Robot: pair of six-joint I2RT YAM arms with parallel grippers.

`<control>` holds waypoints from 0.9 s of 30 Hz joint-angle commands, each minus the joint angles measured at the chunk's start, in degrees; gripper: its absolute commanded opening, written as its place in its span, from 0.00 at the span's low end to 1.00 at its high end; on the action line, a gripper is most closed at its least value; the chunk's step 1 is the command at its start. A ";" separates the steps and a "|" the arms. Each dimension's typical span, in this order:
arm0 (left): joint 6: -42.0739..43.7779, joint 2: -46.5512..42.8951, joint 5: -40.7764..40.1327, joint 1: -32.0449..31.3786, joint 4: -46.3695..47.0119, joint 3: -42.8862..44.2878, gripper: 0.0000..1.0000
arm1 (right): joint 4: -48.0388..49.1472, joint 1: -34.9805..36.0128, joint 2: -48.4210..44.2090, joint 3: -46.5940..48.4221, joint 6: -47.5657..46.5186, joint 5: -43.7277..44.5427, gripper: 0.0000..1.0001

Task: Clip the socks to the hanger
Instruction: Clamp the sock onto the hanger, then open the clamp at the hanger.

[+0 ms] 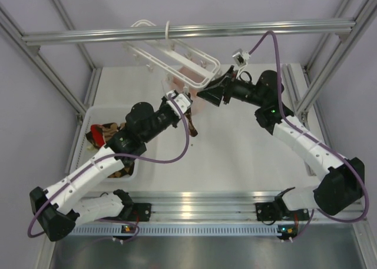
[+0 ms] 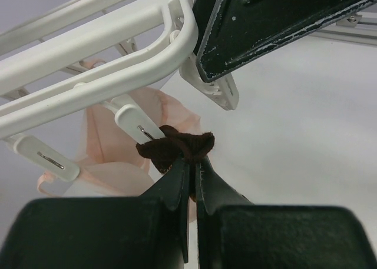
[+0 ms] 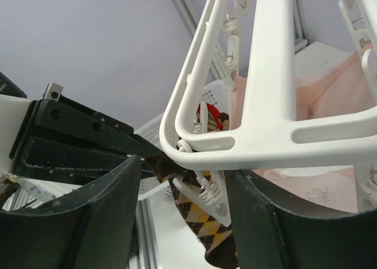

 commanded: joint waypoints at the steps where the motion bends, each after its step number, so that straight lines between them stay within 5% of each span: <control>1: -1.87 -2.06 2.56 -0.02 -2.42 2.36 0.03 | 0.16 1.35 0.31 3.35 -2.59 1.85 0.57; 5: -2.31 -3.03 3.35 0.06 -4.26 3.06 0.10 | 0.25 1.44 0.66 3.70 -1.80 2.56 0.53; 13: -3.63 -5.49 4.41 0.06 -8.48 4.56 0.46 | 1.30 1.52 1.62 4.05 0.66 1.77 0.27; 27: -2.66 -2.16 8.72 -0.20 -2.87 6.05 0.50 | 7.45 1.70 1.54 2.73 9.19 -0.25 0.03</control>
